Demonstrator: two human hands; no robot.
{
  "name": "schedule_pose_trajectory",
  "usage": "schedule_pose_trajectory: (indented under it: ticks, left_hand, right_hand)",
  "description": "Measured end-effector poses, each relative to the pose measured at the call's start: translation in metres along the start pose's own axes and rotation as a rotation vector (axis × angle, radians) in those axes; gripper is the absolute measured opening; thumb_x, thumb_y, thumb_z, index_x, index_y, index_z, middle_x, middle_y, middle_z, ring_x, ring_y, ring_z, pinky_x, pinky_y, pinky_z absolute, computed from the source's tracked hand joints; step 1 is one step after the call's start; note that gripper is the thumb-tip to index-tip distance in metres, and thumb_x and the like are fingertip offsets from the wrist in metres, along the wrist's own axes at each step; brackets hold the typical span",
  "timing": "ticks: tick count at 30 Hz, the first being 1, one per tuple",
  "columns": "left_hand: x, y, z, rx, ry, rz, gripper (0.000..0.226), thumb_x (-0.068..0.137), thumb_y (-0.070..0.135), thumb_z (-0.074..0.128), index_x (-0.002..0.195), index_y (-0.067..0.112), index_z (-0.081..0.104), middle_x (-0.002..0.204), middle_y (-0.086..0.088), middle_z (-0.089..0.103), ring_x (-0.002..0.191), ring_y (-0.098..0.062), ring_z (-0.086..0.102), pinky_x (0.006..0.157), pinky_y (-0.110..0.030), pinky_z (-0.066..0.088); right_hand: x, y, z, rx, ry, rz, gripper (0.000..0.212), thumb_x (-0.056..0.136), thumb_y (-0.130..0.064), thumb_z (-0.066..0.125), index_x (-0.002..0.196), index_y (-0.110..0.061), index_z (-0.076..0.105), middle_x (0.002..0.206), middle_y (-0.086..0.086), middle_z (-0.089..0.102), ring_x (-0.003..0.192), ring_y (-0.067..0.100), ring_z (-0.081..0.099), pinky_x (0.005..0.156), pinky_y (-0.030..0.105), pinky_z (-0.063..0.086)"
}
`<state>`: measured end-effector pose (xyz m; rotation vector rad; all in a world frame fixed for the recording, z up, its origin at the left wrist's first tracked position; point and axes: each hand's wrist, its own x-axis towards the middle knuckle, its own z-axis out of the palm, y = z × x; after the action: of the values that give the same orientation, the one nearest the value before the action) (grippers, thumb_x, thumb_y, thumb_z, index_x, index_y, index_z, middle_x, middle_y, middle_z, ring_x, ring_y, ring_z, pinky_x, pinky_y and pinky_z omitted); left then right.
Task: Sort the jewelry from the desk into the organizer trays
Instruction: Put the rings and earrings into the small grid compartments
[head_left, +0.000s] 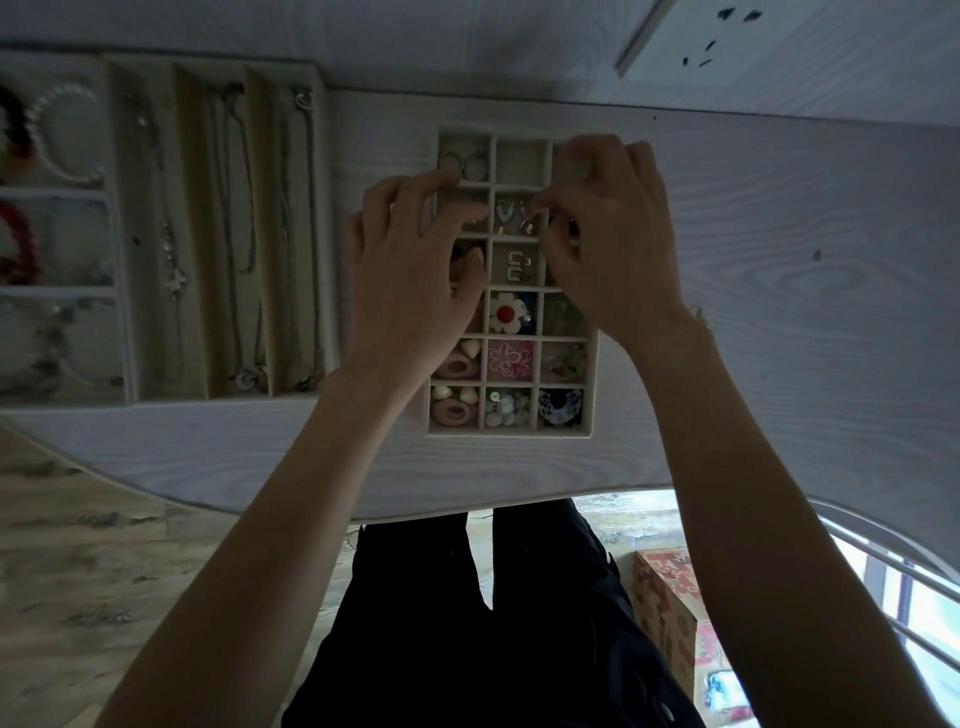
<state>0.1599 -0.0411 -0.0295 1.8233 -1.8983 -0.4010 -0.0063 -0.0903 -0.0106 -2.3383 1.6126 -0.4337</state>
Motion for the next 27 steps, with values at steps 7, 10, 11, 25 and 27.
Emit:
schedule_pose_trajectory:
  ticks: [7, 10, 11, 25, 27]
  left_hand:
    - [-0.0002, 0.0001, -0.0013, -0.019, -0.01, -0.004, 0.027, 0.085, 0.025, 0.054, 0.109, 0.018, 0.063, 0.128, -0.004, 0.055, 0.119, -0.024, 0.034, 0.095, -0.045, 0.039]
    - [-0.0001, 0.0005, -0.0011, -0.018, -0.016, -0.002, 0.027, 0.085, 0.025, 0.055, 0.11, 0.019, 0.063, 0.128, -0.004, 0.055, 0.12, -0.028, 0.039, 0.095, -0.047, 0.039]
    - [-0.0001, 0.0004, -0.0009, -0.014, -0.015, 0.0, 0.027, 0.085, 0.025, 0.055, 0.11, 0.019, 0.063, 0.128, -0.004, 0.055, 0.12, -0.028, 0.039, 0.095, -0.047, 0.039]
    - [-0.0028, -0.0024, -0.0015, -0.006, -0.021, -0.025, 0.028, 0.086, 0.026, 0.054, 0.111, 0.018, 0.063, 0.128, -0.002, 0.054, 0.121, -0.029, 0.041, 0.097, -0.043, 0.038]
    - [-0.0027, -0.0025, -0.0019, 0.003, -0.013, -0.025, 0.028, 0.086, 0.026, 0.054, 0.111, 0.018, 0.063, 0.128, -0.002, 0.054, 0.121, -0.029, 0.042, 0.097, -0.043, 0.038]
  right_hand:
    - [-0.0003, 0.0006, 0.0026, -0.05, -0.057, -0.027, 0.033, 0.079, -0.021, 0.043, 0.086, -0.01, 0.073, 0.117, 0.014, 0.058, 0.101, 0.036, 0.051, 0.078, 0.042, 0.045]
    - [-0.0008, 0.0013, 0.0035, -0.042, -0.065, -0.032, 0.034, 0.079, -0.021, 0.042, 0.086, -0.012, 0.074, 0.118, 0.014, 0.058, 0.103, 0.036, 0.051, 0.079, 0.043, 0.045]
    - [-0.0009, 0.0012, 0.0039, -0.038, -0.065, -0.034, 0.033, 0.079, -0.02, 0.042, 0.086, -0.012, 0.074, 0.119, 0.014, 0.058, 0.103, 0.036, 0.051, 0.079, 0.044, 0.045]
    - [-0.0044, -0.0006, 0.004, -0.065, -0.061, -0.031, 0.031, 0.078, -0.018, 0.045, 0.088, -0.008, 0.073, 0.12, 0.014, 0.058, 0.101, 0.035, 0.051, 0.079, 0.044, 0.046]
    - [-0.0051, -0.0002, 0.0046, -0.051, -0.048, -0.032, 0.029, 0.078, -0.016, 0.046, 0.089, -0.009, 0.072, 0.119, 0.014, 0.058, 0.102, 0.034, 0.051, 0.079, 0.043, 0.046]
